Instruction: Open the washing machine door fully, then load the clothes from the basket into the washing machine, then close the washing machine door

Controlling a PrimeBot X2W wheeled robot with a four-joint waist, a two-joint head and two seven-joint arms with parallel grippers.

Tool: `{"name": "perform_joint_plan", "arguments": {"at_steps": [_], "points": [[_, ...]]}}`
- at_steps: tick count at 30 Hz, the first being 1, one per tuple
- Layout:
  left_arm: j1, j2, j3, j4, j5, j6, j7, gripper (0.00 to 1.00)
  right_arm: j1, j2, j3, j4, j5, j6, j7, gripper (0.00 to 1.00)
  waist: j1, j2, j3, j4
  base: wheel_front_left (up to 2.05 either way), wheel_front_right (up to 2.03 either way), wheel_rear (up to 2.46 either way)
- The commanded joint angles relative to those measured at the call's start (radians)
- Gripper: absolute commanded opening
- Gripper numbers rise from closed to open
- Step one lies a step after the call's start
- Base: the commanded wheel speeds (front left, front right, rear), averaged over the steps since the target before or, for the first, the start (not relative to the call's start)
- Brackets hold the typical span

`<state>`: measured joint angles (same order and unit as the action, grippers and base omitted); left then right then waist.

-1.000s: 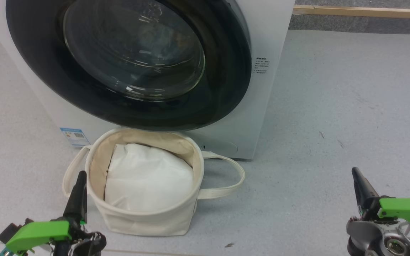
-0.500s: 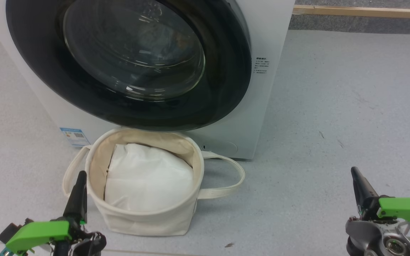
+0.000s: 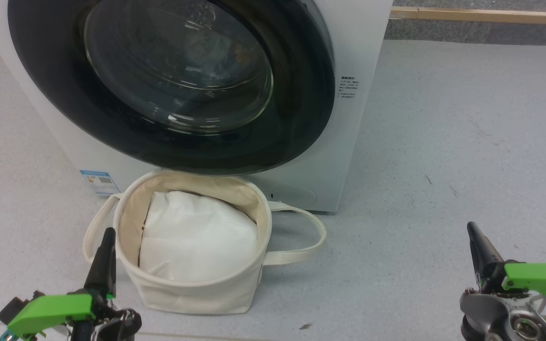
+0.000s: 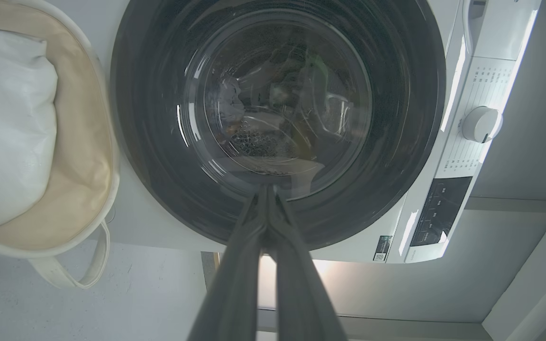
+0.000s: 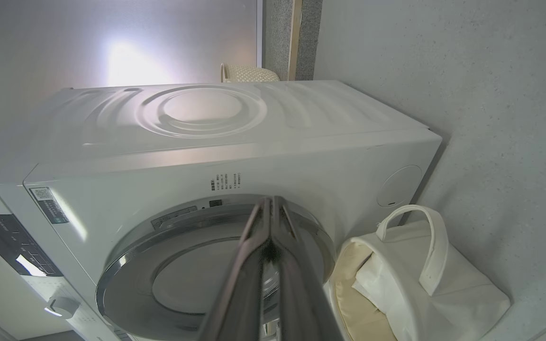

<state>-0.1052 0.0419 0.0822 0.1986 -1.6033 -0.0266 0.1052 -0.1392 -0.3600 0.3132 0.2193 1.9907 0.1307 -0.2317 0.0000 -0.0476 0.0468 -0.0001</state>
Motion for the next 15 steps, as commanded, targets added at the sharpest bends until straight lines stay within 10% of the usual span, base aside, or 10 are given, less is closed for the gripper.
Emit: {"name": "perform_joint_plan", "arguments": {"at_steps": [1,15], "points": [[-0.024,0.008,0.036,-0.039,-0.002,0.001,0.007,0.00,-0.032,-0.031,0.015,-0.034,0.008,0.000,-0.009,0.00,0.0000,0.0000,0.000,0.000,0.00,0.00,0.00],[-0.024,0.008,0.036,-0.039,-0.002,0.001,0.007,0.00,-0.033,-0.036,0.021,-0.037,0.013,0.000,-0.014,0.00,0.0000,0.0000,0.000,0.000,0.00,0.00,0.00]]}}
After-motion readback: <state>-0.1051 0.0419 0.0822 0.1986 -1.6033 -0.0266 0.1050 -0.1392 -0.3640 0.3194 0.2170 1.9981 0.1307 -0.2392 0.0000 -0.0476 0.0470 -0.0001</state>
